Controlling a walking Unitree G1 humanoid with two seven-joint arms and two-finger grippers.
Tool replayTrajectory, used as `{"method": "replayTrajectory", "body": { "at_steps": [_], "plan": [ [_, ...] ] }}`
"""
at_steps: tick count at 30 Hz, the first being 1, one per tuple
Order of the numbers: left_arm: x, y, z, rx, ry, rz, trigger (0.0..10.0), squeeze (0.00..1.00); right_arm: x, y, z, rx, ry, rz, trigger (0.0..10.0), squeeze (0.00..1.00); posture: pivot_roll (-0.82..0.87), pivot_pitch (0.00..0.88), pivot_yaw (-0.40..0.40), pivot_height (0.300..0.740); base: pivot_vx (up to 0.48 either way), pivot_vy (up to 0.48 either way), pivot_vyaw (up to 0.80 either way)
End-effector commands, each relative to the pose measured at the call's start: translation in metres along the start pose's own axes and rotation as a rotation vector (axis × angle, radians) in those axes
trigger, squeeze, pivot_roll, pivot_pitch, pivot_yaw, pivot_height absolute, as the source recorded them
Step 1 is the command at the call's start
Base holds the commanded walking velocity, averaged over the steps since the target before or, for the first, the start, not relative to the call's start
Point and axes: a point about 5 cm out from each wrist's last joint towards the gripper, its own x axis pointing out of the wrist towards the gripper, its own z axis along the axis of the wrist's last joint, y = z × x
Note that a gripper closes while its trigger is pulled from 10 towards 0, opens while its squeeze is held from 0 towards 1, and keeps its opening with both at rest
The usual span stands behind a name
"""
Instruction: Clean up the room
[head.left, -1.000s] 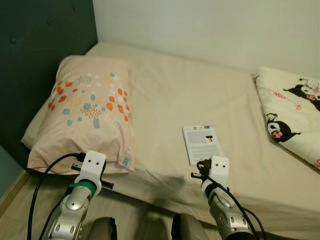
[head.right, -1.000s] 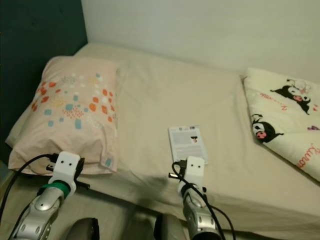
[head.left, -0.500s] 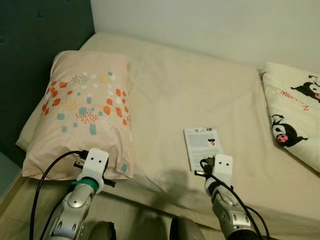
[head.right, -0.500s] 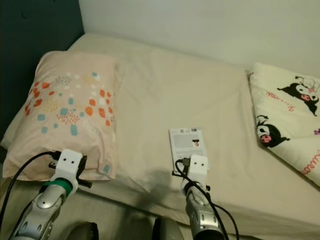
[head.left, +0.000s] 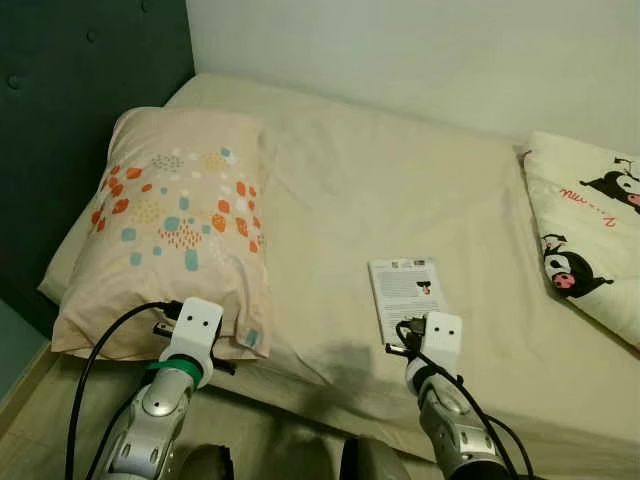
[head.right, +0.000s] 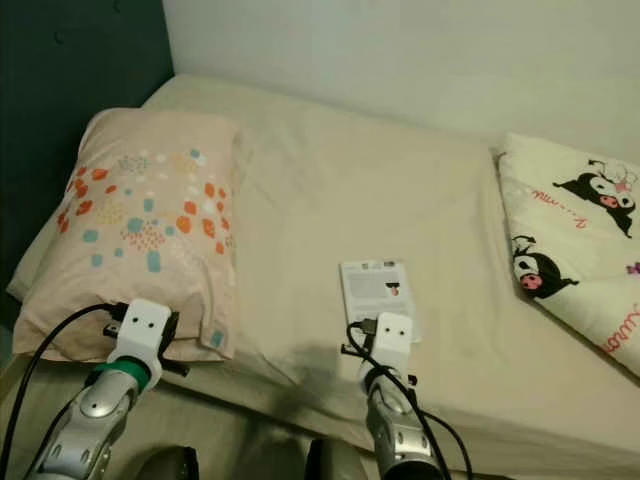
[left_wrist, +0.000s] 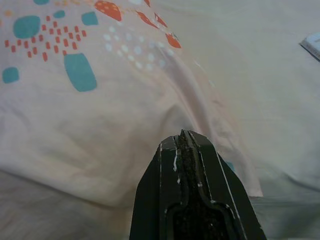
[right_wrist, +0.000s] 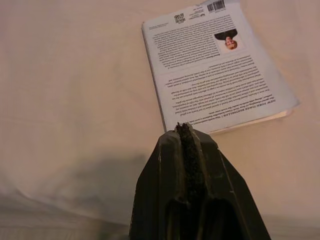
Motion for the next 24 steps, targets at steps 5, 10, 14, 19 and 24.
{"method": "replayTrajectory", "body": {
  "at_steps": [5,10,14,19,24],
  "plan": [
    [0.0011,0.0001,-0.0026,0.007,0.019,0.004,10.0,0.0,-0.0001,-0.0033,-0.0043,0.036,0.014,-0.018,10.0,0.0,0.12,0.0,-0.05,0.621,0.0,0.0,0.0],
    [0.0028,0.0025,-0.0013,0.013,0.013,0.013,10.0,0.0,0.0009,-0.0041,-0.004,0.037,0.013,-0.021,10.0,0.0,0.13,0.0,-0.05,0.606,0.0,0.0,0.0],
    [0.0032,0.0036,-0.0007,0.021,0.01,0.013,10.0,0.0,0.0018,-0.0035,-0.0033,0.042,0.01,-0.023,10.0,0.0,0.13,0.0,-0.047,0.591,0.0,0.0,0.0],
    [0.0038,0.0037,0.0,0.025,0.008,0.011,10.0,0.0,0.0026,-0.002,-0.0027,0.041,0.01,-0.02,10.0,0.0,0.13,0.0,-0.047,0.576,0.0,0.0,0.0],
    [0.0049,0.0045,0.0012,0.03,0.004,0.016,10.0,0.0,0.0037,-0.0011,-0.0022,0.037,0.008,-0.016,10.0,0.0,0.14,0.0,-0.049,0.576,0.0,0.0,0.0]
  ]
}}
